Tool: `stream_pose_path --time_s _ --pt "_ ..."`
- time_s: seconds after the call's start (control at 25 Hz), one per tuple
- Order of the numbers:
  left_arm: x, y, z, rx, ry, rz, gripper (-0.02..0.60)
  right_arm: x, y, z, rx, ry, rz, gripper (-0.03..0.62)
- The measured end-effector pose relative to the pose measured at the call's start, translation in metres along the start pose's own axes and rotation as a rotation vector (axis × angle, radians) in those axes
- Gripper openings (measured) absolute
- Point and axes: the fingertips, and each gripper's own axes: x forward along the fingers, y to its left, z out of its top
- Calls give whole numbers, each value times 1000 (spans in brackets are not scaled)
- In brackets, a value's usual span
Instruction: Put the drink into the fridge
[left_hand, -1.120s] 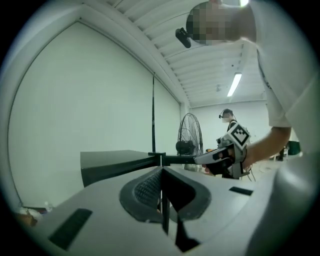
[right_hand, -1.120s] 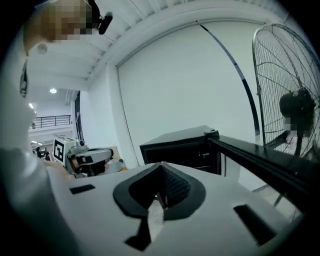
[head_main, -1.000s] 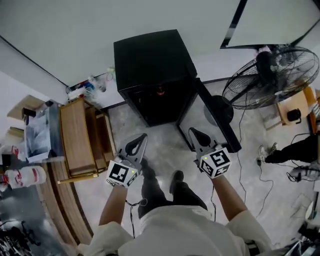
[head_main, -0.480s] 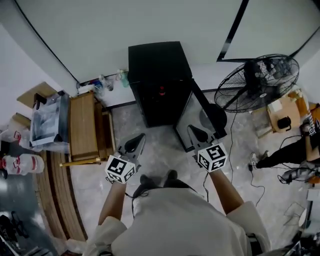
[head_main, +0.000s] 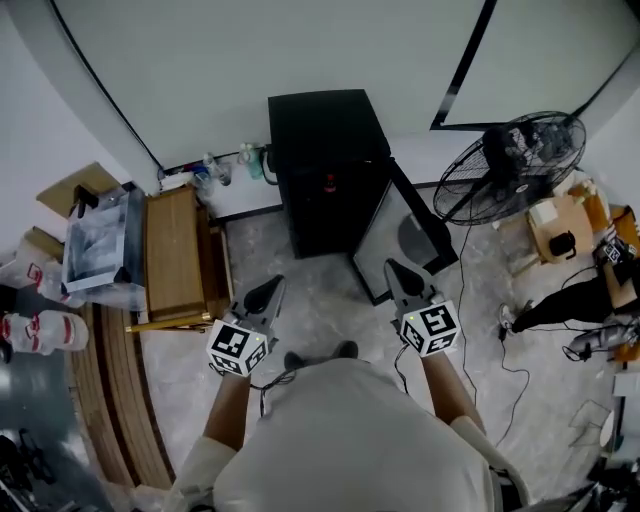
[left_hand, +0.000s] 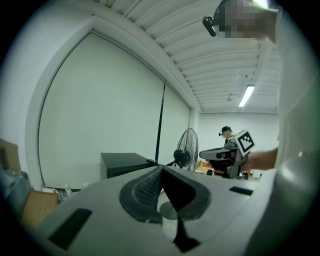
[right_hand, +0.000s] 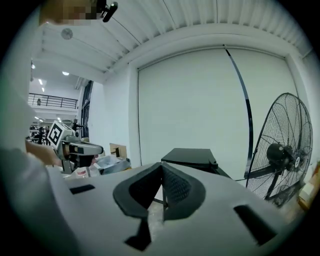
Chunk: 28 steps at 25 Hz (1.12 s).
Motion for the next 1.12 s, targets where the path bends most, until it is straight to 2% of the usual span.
stream_pose_path --time_s 0.12,0.4,1.12 --pt "-9 1 1 23 -4 4 8 -5 6 3 -21 -8 -10 0" --pt "-12 9 3 11 -2 1 8 -8 22 15 -74 -38 26 -2" --pt "0 15 13 -4 -38 7 8 1 12 31 -75 -59 31 -2"
